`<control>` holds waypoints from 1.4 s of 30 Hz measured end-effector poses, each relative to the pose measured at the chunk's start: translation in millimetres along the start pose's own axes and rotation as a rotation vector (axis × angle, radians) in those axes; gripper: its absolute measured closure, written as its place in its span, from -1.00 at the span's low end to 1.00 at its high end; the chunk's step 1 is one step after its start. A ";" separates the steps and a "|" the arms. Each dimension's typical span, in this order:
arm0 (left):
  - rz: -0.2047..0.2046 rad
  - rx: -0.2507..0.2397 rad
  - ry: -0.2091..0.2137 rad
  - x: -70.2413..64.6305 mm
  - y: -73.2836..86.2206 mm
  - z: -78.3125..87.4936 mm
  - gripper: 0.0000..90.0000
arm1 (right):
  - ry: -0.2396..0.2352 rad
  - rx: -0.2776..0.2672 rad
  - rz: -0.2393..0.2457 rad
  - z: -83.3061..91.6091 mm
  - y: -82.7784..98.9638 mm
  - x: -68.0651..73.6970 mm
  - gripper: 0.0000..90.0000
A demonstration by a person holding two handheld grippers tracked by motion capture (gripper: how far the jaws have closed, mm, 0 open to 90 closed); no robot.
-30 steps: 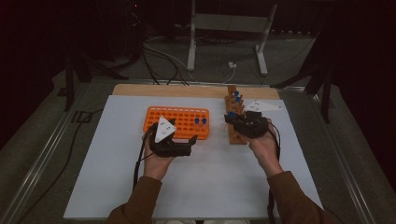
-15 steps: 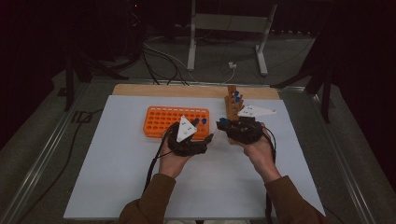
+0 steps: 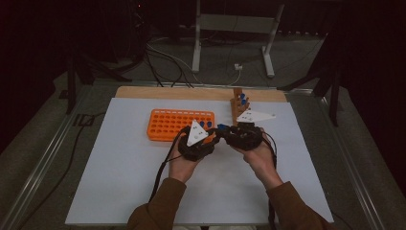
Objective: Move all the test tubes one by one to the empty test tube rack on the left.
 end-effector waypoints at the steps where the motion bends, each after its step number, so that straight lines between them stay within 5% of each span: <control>1: -0.001 -0.002 0.005 -0.7 0.0 0.0 0.60 | -0.004 0.001 -0.002 -0.6 0.3 0.7 0.68; 8: -0.008 -0.003 0.022 -4.2 -0.2 -0.7 0.73 | -0.011 -0.004 -0.012 -1.4 0.2 1.3 0.64; 17: 0.017 0.009 -0.005 7.5 5.2 3.4 0.73 | -0.021 -0.062 -0.013 12.1 -4.4 -2.7 -0.02; 22: 0.035 0.003 -0.022 14.9 6.4 6.8 0.74 | 0.043 -0.062 0.019 17.0 -1.1 -11.1 -0.58; 28: 0.049 -0.006 -0.042 22.9 6.5 11.6 0.73 | 0.086 -0.061 0.048 19.2 6.5 -17.7 -0.92; 42: 0.059 -0.009 -0.084 42.0 9.5 21.6 0.73 | 0.089 -0.075 0.071 29.8 23.6 -23.1 -1.00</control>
Point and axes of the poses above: each handheld gripper's, and its own axes: z roughly backward along the jaws, y roughly out of its underside, x roughly to its left, the point moved 10 cm from there along -z, roughly forward along the jaws, and after that the axes turned 8 degrees about -z, right-handed, at the moved point
